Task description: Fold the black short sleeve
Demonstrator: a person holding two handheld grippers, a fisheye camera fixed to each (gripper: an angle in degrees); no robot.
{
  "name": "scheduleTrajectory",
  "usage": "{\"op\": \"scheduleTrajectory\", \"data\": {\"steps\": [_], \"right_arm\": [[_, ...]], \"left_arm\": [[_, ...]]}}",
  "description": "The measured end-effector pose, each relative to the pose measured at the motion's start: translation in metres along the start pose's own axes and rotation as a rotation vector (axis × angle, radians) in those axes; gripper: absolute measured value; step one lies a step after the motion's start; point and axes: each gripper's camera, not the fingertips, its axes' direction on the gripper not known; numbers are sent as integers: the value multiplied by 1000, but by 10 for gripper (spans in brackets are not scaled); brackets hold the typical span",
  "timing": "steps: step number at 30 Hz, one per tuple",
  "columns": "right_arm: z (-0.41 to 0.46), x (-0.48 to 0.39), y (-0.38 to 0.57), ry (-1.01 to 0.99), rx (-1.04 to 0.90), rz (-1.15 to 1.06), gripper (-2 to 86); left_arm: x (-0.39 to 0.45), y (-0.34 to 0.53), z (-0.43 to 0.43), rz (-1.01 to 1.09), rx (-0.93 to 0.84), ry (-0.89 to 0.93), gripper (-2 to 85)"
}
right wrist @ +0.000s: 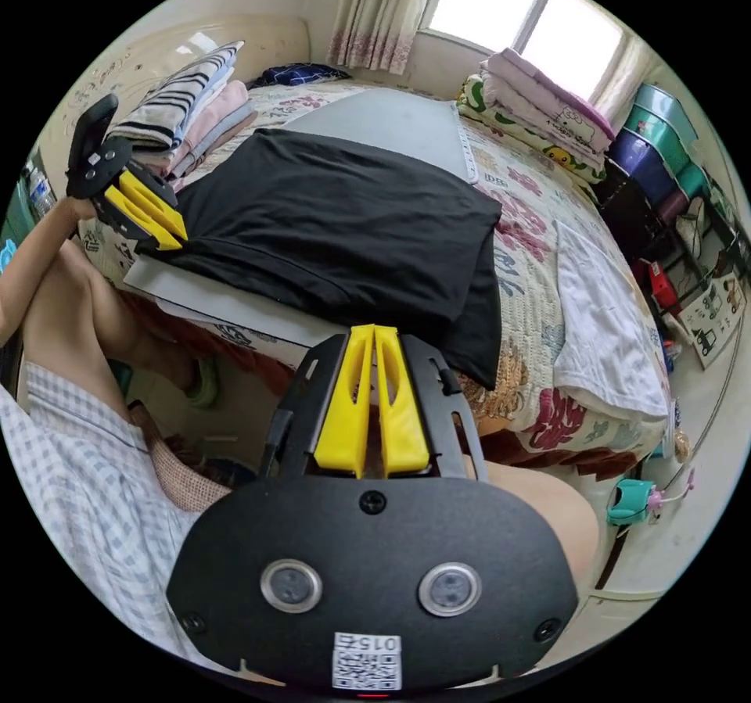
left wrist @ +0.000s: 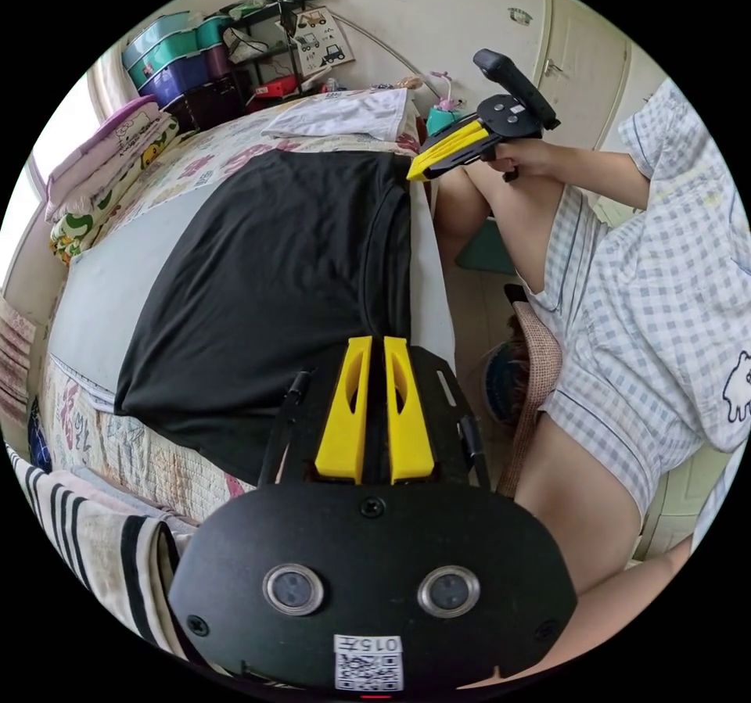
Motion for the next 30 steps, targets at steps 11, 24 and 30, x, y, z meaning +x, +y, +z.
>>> {"op": "scheduleTrajectory", "data": {"steps": [11, 24, 30], "right_arm": [[-19, -16, -20, -36, -8, -45, 73], [-72, 3, -28, -95, -40, 14, -8], [-105, 3, -39, -39, -68, -26, -9]], "left_arm": [[-21, 3, 4, -36, 3, 59, 12], [-25, 8, 9, 5, -18, 34, 15], [-29, 16, 13, -4, -9, 25, 16]]}}
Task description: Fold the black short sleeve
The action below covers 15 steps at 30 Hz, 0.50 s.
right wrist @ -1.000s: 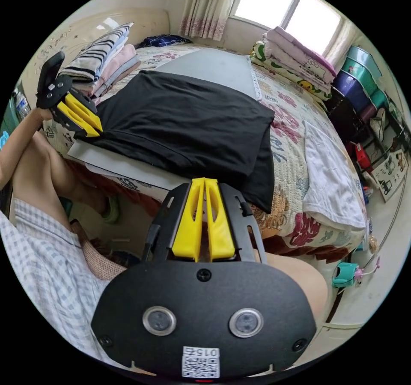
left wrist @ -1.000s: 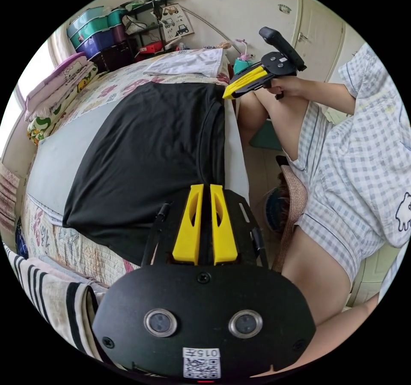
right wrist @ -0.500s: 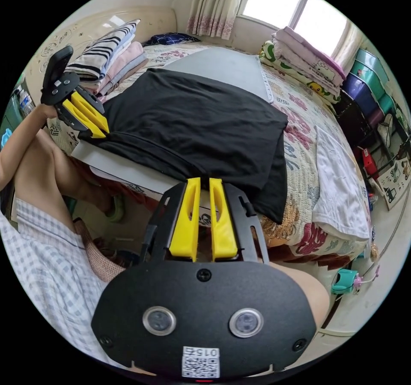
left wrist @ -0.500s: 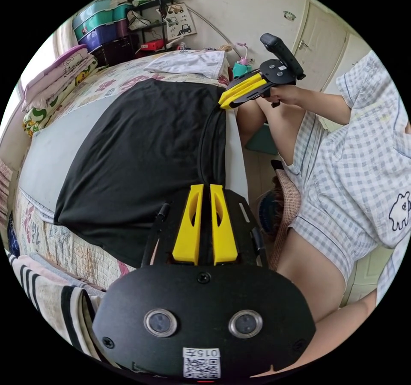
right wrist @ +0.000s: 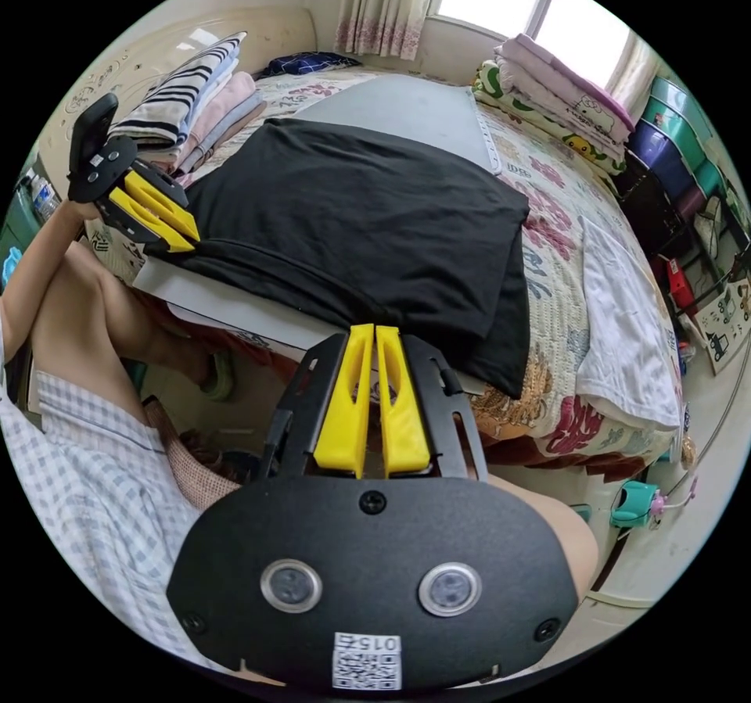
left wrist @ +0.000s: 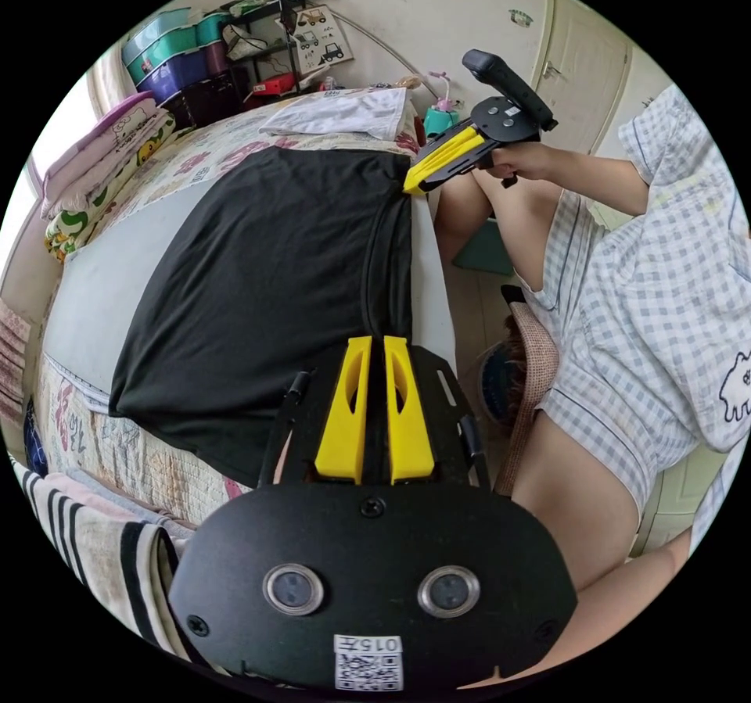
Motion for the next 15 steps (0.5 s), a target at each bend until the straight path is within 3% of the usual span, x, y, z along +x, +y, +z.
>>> {"op": "scheduleTrajectory", "data": {"steps": [9, 11, 15], "right_arm": [[-70, 36, 4, -90, 50, 71, -9], [-107, 60, 24, -140, 197, 138, -7], [-143, 121, 55, -166, 311, 390, 11]], "left_arm": [[-20, 16, -6, -28, -11, 61, 23], [-32, 27, -22, -51, 81, 143, 13], [-56, 38, -45, -120, 274, 222, 8]]}}
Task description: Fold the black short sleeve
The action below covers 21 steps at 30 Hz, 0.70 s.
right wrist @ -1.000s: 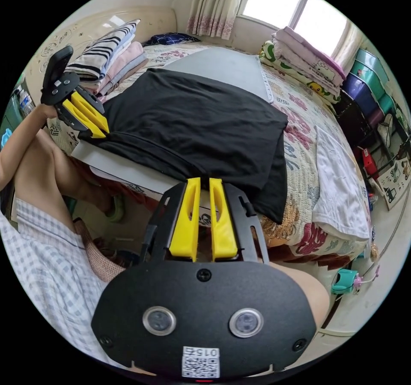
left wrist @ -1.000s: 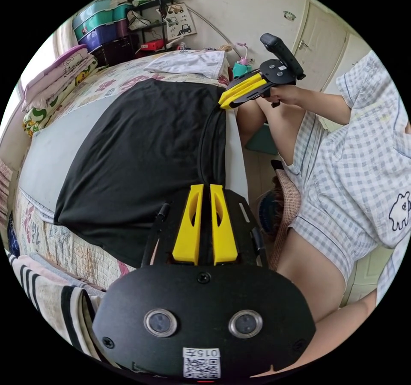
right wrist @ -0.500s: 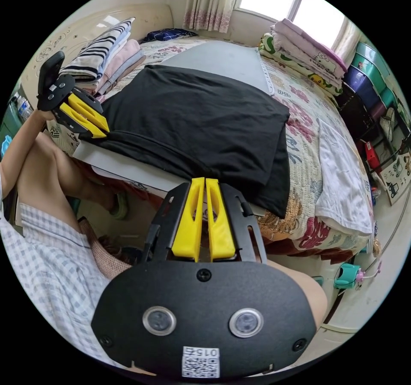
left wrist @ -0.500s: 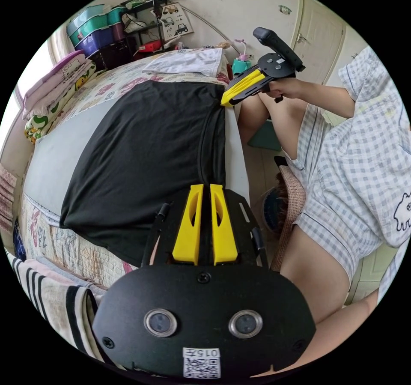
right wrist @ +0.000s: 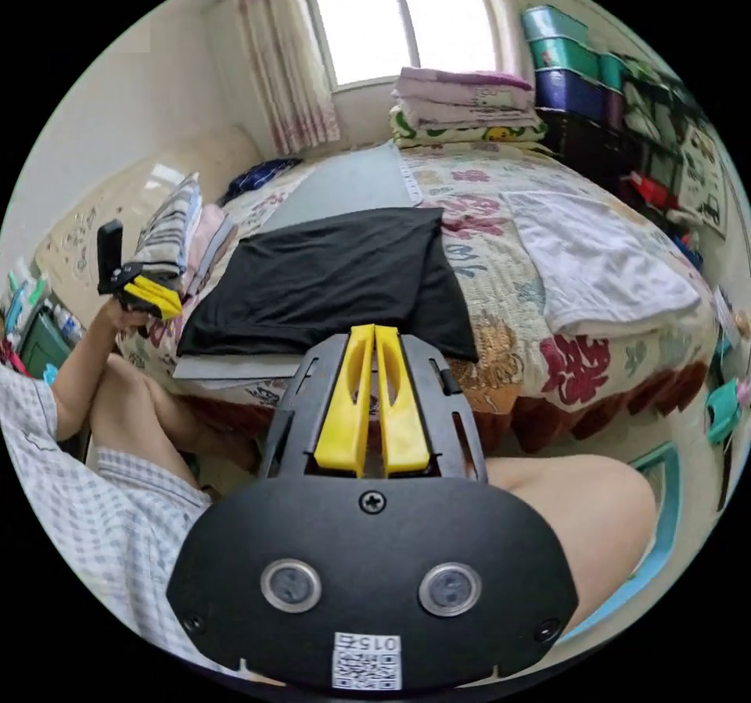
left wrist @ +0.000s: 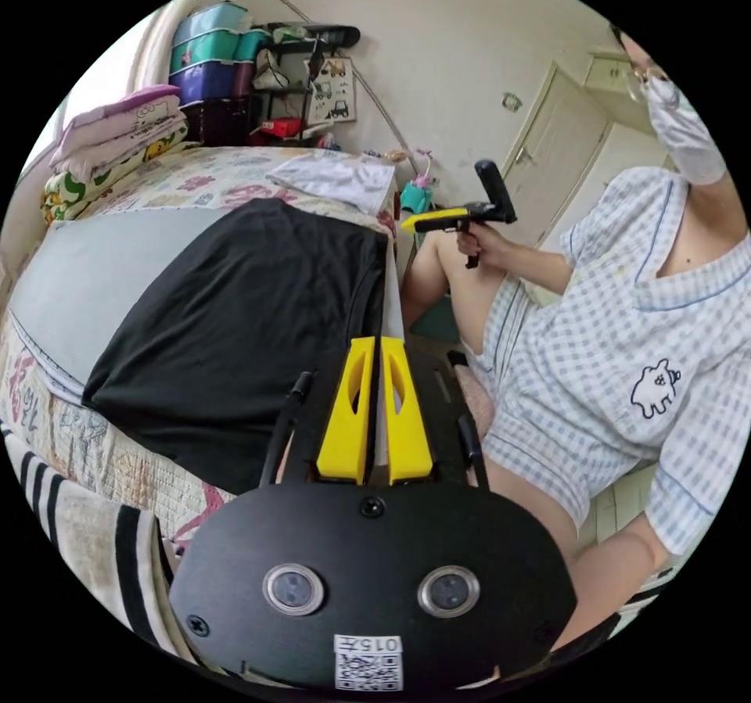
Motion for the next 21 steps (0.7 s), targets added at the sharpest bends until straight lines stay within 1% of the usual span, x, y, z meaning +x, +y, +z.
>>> {"op": "scheduleTrajectory", "data": {"steps": [2, 3, 5, 7, 9, 11, 13, 17, 21], "right_arm": [[-18, 46, -3, -66, 32, 199, 62], [-19, 56, -4, -75, 28, 254, 72], [-18, 89, -8, -80, -13, 431, 102], [-18, 102, -12, -114, -4, 489, 112], [-20, 109, -18, -161, 16, 515, 116], [-24, 118, -26, -165, -4, 535, 117], [-30, 125, -27, -186, -4, 555, 112], [-49, 129, -34, -201, 5, 532, 100], [-62, 139, -35, -282, 27, 528, 78]], "left_arm": [[-16, -14, -1, -63, 50, -46, 9], [-20, -19, 1, -84, 50, -68, 10], [-36, -48, 17, -138, 25, -163, 15], [-52, -73, 32, -180, 16, -210, 21], [-73, -100, 48, -233, 20, -202, 29], [-101, -140, 69, -289, 34, -166, 37], [-121, -172, 86, -335, 36, -169, 41], [-154, -248, 140, -352, 5, -311, 49], [-197, -295, 193, -447, -26, -324, 48]]}}
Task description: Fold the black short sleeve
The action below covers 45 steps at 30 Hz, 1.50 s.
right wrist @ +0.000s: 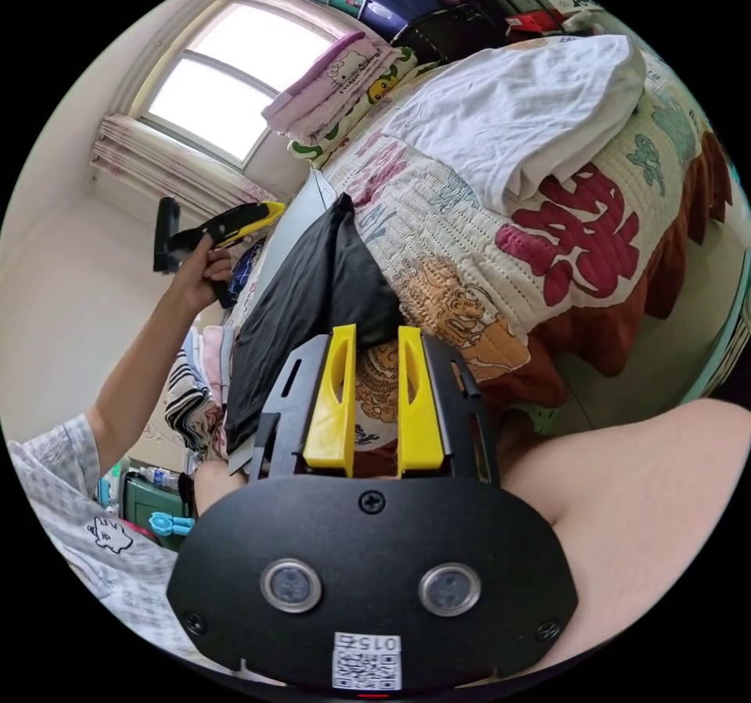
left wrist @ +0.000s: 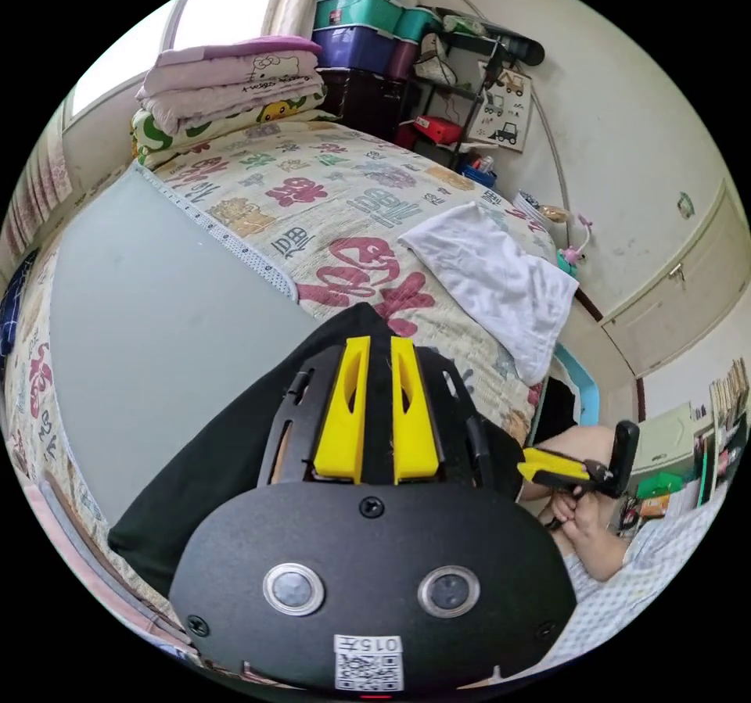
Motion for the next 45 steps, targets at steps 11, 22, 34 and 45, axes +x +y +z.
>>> {"op": "scheduleTrajectory", "data": {"steps": [11, 22, 34, 45], "right_arm": [[-37, -7, -2, -47, 31, -32, 1], [-65, -20, 15, -32, 145, -70, -2], [-55, -51, 46, 145, 156, -202, -4], [-15, -15, 65, 93, 130, -179, -3]], "left_arm": [[0, -81, 139, -138, -192, -65, 56], [8, -86, 135, -94, -95, -83, -9], [-3, -60, 60, -104, 5, 90, 9], [21, -58, 187, -59, -210, 54, 80]]}}
